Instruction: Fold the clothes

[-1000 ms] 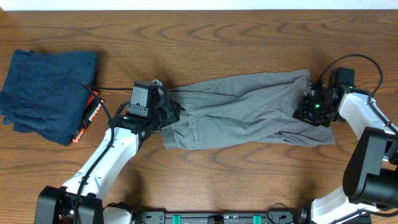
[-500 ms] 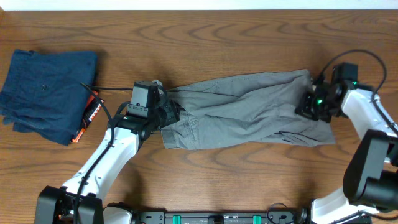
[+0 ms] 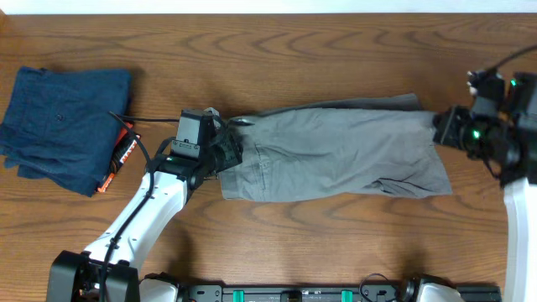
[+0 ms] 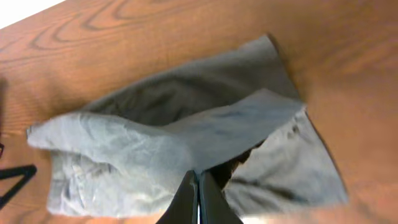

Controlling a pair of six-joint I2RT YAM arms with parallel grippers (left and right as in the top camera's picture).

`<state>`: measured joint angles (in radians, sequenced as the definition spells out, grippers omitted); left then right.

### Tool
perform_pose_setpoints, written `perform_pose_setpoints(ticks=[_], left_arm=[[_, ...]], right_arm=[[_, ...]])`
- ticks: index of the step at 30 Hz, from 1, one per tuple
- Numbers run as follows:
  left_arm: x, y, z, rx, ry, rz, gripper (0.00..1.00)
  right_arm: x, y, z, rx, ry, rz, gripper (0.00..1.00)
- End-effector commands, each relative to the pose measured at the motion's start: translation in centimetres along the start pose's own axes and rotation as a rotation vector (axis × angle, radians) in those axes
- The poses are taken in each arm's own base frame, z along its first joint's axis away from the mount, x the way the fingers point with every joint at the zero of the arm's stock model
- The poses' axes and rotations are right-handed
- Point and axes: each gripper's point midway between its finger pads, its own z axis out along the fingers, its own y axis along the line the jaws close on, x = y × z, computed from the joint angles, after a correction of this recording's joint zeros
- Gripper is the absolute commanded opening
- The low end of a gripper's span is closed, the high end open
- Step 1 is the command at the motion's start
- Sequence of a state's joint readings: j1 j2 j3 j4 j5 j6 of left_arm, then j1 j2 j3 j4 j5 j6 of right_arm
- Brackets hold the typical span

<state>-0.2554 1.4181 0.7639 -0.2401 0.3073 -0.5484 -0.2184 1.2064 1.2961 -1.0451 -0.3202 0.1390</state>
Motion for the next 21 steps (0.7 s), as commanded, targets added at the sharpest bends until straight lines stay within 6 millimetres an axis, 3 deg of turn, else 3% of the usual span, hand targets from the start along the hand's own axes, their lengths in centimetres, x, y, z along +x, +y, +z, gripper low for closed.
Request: perform_pose_setpoints(ticks=[1, 8, 12, 16, 18, 21], left_arm=[[-0.1, 0.4, 0.1, -0.016, -0.003, 0.009, 0.43], [-0.3, 0.2, 0.1, -0.012, -0.009, 0.011, 0.44], [-1.0, -0.3, 0.1, 0.008, -0.038, 0.020, 0.44], [-2.8, -1.6, -0.1, 0.058, -0.112, 0.042, 0.45], [-3.8, -1.5, -0.2, 0.045, -0.158, 0.046, 0.57], [-5.2, -0.3, -0.5, -0.029, -0.235, 0.042, 0.65]], right_arm=[[0.8, -1.6, -1.8, 0.098, -0.013, 0.054, 0.01], [1.8, -1.8, -2.1, 0.117, 0.013, 0.095, 0.01], [0.2, -1.2, -1.0, 0.096, -0.020, 0.069, 0.01], [0.1, -1.4, 0.6, 0.099, 0.017, 0.068, 0.01], [0.3, -1.6, 1.3, 0.101, 0.041, 0.072, 0.01], [0.3, -1.7, 1.9, 0.103, 0.056, 0.075, 0.01]])
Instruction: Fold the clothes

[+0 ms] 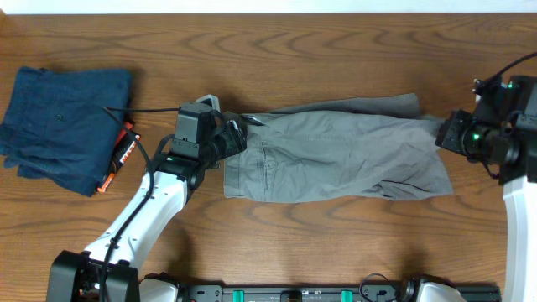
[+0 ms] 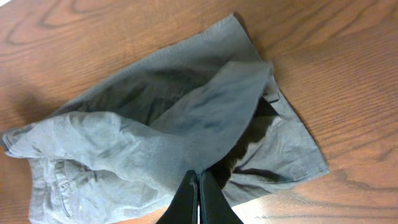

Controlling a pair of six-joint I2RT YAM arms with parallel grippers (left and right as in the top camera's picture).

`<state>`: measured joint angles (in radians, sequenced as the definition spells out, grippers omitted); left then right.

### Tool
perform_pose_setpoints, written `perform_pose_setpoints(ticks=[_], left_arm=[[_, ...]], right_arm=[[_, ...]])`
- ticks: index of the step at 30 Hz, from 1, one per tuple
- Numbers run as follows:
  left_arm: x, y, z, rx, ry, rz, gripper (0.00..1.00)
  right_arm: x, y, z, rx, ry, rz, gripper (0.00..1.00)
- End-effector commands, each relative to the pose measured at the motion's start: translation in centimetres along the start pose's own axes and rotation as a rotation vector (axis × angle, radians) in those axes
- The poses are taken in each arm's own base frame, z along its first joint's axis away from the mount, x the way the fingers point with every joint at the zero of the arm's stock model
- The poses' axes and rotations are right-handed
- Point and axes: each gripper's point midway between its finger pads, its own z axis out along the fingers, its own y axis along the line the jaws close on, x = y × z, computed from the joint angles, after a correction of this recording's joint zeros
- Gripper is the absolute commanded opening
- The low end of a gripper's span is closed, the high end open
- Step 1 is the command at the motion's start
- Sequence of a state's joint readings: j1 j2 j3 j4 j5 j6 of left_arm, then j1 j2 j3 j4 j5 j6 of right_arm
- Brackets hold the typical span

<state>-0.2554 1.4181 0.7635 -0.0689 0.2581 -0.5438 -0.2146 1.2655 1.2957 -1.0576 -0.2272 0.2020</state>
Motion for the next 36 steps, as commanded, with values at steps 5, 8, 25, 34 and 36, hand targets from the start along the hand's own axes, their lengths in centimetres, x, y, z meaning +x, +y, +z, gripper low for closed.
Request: perform_pose_setpoints(ticks=[5, 8, 25, 34, 36], left_arm=[[-2.3, 1.6, 0.6, -0.091, -0.110, 0.012, 0.68], [-2.3, 1.9, 1.9, -0.091, -0.108, 0.012, 0.68], [-4.3, 4.2, 4.7, -0.097, -0.173, 0.002, 0.84], [-4.5, 3.1, 4.8, -0.042, -0.175, 0.010, 0.84], [-4.7, 3.0, 5.1, -0.034, -0.183, 0.012, 0.84]], right_arm=[[-0.3, 0.6, 0.1, -0.004, -0.011, -0.011, 0.01], [-0.3, 0.6, 0.1, -0.004, -0.011, -0.011, 0.01], [-0.2, 0.5, 0.1, 0.003, -0.004, -0.013, 0.01], [-0.1, 0.4, 0.1, 0.002, -0.003, -0.012, 0.01], [-0.1, 0.4, 0.1, 0.003, -0.001, -0.011, 0.01]])
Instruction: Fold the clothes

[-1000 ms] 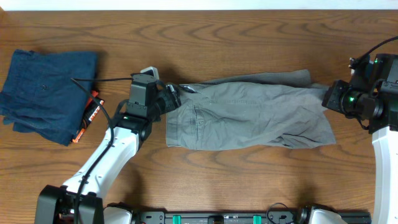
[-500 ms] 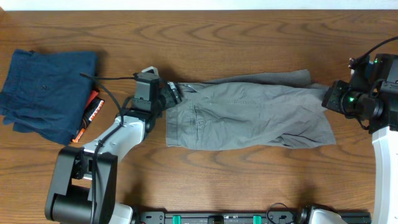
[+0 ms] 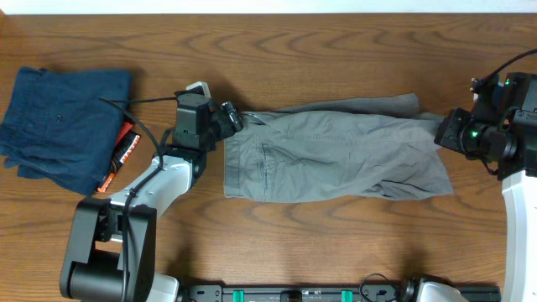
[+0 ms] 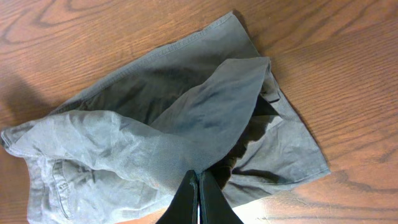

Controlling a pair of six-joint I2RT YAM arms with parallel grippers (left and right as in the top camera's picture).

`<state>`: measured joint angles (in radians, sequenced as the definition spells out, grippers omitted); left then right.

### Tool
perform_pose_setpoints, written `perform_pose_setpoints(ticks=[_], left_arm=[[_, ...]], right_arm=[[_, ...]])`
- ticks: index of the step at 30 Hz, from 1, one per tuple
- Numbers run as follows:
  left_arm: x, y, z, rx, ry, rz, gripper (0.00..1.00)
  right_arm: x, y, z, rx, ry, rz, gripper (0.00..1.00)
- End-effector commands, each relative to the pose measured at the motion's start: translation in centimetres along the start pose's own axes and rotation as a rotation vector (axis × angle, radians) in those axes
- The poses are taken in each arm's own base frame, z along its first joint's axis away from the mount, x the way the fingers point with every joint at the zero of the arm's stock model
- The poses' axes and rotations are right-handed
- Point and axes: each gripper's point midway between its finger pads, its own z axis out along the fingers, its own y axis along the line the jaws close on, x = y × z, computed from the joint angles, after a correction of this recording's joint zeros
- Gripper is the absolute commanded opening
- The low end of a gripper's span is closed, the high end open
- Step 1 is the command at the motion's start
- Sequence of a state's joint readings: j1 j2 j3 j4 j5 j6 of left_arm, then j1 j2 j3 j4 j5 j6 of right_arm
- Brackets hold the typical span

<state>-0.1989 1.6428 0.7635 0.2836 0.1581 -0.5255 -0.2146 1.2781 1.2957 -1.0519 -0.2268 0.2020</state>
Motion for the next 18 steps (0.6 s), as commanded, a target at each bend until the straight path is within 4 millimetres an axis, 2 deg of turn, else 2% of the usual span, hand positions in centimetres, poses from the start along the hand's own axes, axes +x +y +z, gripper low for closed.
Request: perform_pose_setpoints(ticks=[1, 5, 9, 12, 16, 17, 18], left_arm=[[0.2, 0.0, 0.6, 0.014, 0.006, 0.011, 0.84], [1.2, -0.8, 1.9, 0.085, 0.038, 0.012, 0.79], [2.0, -0.6, 2.7, 0.095, 0.062, 0.011, 0.64], [2.0, -0.6, 2.7, 0.095, 0.061, 0.012, 0.48], [1.2, -1.4, 2.2, 0.128, 0.038, 0.018, 0.11], [1.0, -1.8, 2.0, 0.140, 0.033, 0.020, 0.06], [0.7, -2.2, 1.6, 0.157, 0.030, 0.022, 0.06]], right_arm=[[0.1, 0.5, -0.3, 0.002, -0.006, -0.013, 0.01], [0.1, 0.5, -0.3, 0.002, -0.004, -0.013, 0.01], [0.1, 0.5, -0.3, 0.003, -0.004, -0.013, 0.01], [0.1, 0.4, -0.3, 0.007, -0.006, -0.013, 0.01], [0.0, -0.1, -0.3, 0.031, -0.010, -0.010, 0.01], [-0.1, -0.3, -0.3, 0.042, -0.013, -0.010, 0.01], [-0.1, -0.4, -0.3, 0.050, -0.015, -0.010, 0.01]])
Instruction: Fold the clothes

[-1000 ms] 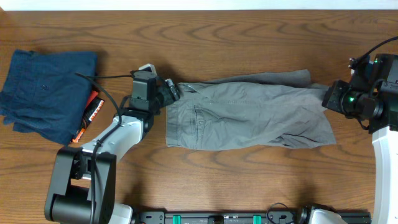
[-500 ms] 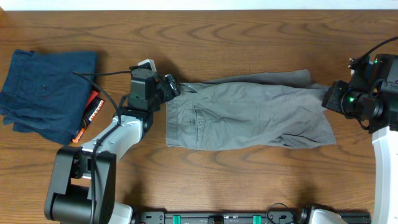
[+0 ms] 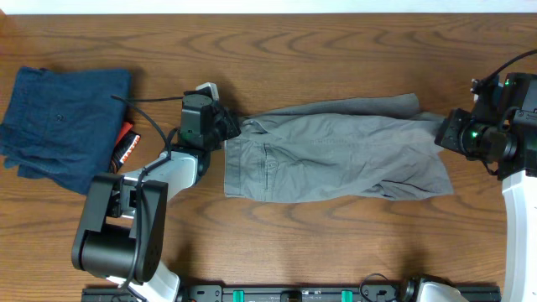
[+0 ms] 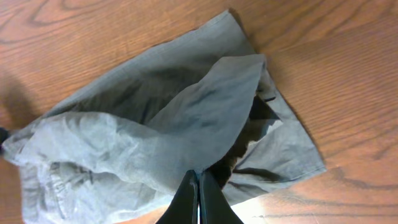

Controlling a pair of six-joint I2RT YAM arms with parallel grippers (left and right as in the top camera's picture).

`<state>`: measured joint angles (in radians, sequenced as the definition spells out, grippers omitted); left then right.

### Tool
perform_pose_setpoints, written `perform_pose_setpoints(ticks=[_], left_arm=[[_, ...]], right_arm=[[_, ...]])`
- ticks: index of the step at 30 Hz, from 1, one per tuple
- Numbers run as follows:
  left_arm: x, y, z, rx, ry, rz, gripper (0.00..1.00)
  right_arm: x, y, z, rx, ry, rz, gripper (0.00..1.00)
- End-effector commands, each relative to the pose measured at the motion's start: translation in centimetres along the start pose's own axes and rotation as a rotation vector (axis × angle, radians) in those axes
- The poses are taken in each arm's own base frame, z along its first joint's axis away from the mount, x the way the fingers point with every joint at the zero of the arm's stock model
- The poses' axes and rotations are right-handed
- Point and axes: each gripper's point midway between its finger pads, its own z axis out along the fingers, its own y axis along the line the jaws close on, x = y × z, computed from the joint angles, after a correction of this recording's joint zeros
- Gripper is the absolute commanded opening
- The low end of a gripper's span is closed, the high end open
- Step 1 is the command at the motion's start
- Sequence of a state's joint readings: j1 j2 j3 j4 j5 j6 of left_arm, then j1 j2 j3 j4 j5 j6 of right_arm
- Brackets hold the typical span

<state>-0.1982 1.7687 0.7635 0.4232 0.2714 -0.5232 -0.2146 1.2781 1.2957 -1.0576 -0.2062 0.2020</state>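
Grey pants [image 3: 336, 159] lie stretched left to right across the wooden table, waistband to the left. My left gripper [image 3: 230, 126] sits at the waistband's far corner, and the cloth runs straight into its fingers. At the right end my right gripper [image 3: 442, 132] is shut on the upper layer of the leg hem. In the right wrist view that layer of the pants [image 4: 137, 137] rises like a tent into my shut right gripper [image 4: 198, 177]. The lower layer lies flat on the wood beneath it.
A folded navy garment [image 3: 59, 126] lies at the far left. An orange-and-black object [image 3: 126, 149] sits at its right edge, with a black cable running from there to the left arm. Bare table [image 3: 336, 59] extends behind the pants and in front of them.
My left arm has turned and its gripper sits slightly nearer the front, still at the waistband's far corner. The pants and the right gripper have barely moved.
At first my left gripper was at the middle of the waistband's left edge and the pants lay slightly slanted. Then it was at the far waistband corner, with the pants drawn straighter. My right gripper stayed shut on the leg hem throughout.
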Motion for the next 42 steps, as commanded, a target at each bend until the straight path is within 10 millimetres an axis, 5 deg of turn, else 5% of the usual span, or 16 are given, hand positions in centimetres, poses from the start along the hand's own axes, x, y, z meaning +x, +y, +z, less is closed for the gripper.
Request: perform_pose_setpoints(ticks=[1, 11, 18, 23, 34, 42], left_arm=[[-1.3, -2.1, -1.3, 0.075, -0.019, 0.022, 0.06], [-0.5, -2.7, -8.9, 0.012, 0.082, -0.039, 0.06], [0.6, -3.2, -15.8, -0.018, 0.101, -0.061, 0.06], [1.0, -3.8, -18.5, -0.009, 0.085, -0.055, 0.06], [2.3, -2.7, -17.7, -0.052, 0.145, -0.076, 0.06], [1.2, 0.0, -15.0, -0.176, 0.108, -0.074, 0.06]], right_arm=[[-0.2, -0.1, -0.3, 0.034, -0.018, -0.010, 0.01], [-1.5, -0.9, -1.5, 0.049, -0.059, 0.014, 0.01], [-2.7, 0.1, -5.9, 0.049, -0.094, -0.002, 0.01], [-2.1, 0.2, -9.2, 0.084, -0.083, 0.004, 0.01], [1.7, -2.9, -11.0, 0.267, 0.063, 0.024, 0.01], [-2.0, -3.4, -8.0, 0.287, 0.019, 0.020, 0.01]])
